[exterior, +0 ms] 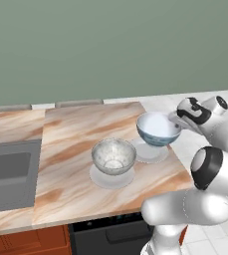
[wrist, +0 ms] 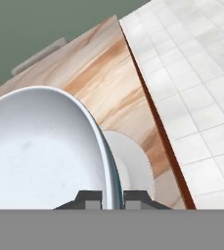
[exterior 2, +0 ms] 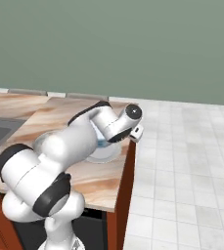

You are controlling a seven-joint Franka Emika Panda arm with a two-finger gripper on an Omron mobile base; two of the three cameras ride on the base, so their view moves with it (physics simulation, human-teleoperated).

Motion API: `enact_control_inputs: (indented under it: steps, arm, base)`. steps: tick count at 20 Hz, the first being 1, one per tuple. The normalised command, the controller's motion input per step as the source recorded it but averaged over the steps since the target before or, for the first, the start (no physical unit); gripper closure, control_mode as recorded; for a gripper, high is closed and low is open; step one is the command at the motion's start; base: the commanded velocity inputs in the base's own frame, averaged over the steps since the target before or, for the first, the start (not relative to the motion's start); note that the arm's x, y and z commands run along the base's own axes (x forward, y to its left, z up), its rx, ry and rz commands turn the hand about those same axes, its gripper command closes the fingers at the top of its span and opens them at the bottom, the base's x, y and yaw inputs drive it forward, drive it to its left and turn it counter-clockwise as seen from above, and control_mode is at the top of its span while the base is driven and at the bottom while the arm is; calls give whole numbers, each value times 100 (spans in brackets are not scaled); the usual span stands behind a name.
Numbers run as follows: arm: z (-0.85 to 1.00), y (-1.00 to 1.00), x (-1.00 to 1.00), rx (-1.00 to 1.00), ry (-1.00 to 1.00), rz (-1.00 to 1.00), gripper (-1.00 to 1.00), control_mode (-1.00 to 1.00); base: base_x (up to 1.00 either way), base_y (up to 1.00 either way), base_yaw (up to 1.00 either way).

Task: Move the bowls from the cabinet to the plates on the dining table.

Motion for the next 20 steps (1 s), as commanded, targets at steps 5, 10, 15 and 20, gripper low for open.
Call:
enact_control_inputs:
  steps: [5,10,15,20]
  arm:
    - [-32,0,33,-9,-1,0,100,-100]
    - [-32,1,37,-6,-3,0,100,-100]
    - [-21,0,44,-1,-2,0,100,-100]
    - [-24,0,41,0,0,0,100,-100]
  base:
    - [0,0,0]
    - [0,0,0]
    - [0,0,0]
    - [0,0,0]
